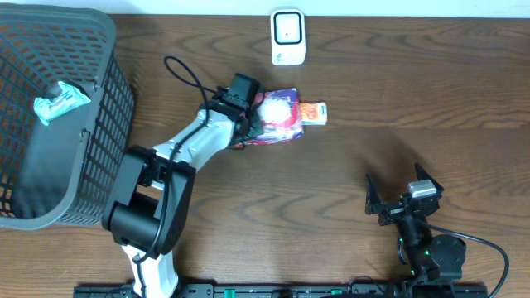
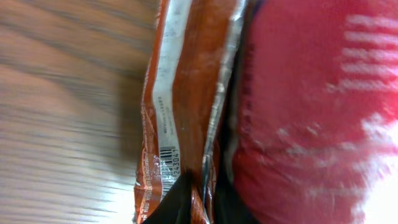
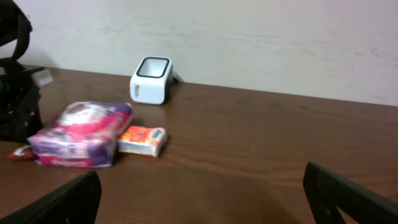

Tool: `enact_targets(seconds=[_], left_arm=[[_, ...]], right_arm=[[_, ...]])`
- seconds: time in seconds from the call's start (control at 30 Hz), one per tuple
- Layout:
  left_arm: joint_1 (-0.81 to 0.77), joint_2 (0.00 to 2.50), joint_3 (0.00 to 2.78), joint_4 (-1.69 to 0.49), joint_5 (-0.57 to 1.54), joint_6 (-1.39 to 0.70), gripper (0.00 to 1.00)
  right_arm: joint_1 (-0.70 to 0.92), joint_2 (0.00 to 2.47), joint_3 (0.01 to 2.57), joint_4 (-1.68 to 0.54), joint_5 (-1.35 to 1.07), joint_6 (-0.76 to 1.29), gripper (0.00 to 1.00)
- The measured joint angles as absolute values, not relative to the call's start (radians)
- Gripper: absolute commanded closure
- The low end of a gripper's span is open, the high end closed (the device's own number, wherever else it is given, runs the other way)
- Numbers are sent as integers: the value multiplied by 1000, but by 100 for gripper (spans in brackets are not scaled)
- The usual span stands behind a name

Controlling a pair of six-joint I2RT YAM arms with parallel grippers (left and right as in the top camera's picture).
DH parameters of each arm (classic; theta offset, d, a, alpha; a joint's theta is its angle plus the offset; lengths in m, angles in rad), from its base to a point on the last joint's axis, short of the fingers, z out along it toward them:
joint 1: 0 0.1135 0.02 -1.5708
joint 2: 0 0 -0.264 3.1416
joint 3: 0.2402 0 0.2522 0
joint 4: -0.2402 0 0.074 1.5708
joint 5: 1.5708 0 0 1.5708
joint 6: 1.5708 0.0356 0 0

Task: Scan the item barcode
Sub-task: 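Drop the red snack bar next to the purple pack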

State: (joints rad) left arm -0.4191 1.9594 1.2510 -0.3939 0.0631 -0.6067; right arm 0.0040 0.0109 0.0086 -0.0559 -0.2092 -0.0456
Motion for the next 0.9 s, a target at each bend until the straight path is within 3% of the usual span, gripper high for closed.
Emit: enact_targets(seconds=[0.23,0.33,0.5,0.53,0.67,0.77,0.9], left_arm=[[-453,1934,1264,-385,164,-607,85],[-441,1869,1269,-384,178,-606,72],[-354,1675,1292,-353,175,-549,66],[-321,1623,1300,-347,157,-527,59],[-178,1448,1315,-323,24,-468,55],[-31,1349,1319,-268,-102,-437,39],[241,1294,1322,-154,-211,-391,37]], right_arm=[[4,11,9,-56,-209,-46,1],[4,11,9,-56,-209,-46,1],[4,11,9,-56,-209,-46,1],[4,11,9,-56,-209,-46,1],[4,11,9,-56,-209,-46,1],[4,11,9,-56,-209,-46,1],[4,11,9,-56,-209,-46,1]])
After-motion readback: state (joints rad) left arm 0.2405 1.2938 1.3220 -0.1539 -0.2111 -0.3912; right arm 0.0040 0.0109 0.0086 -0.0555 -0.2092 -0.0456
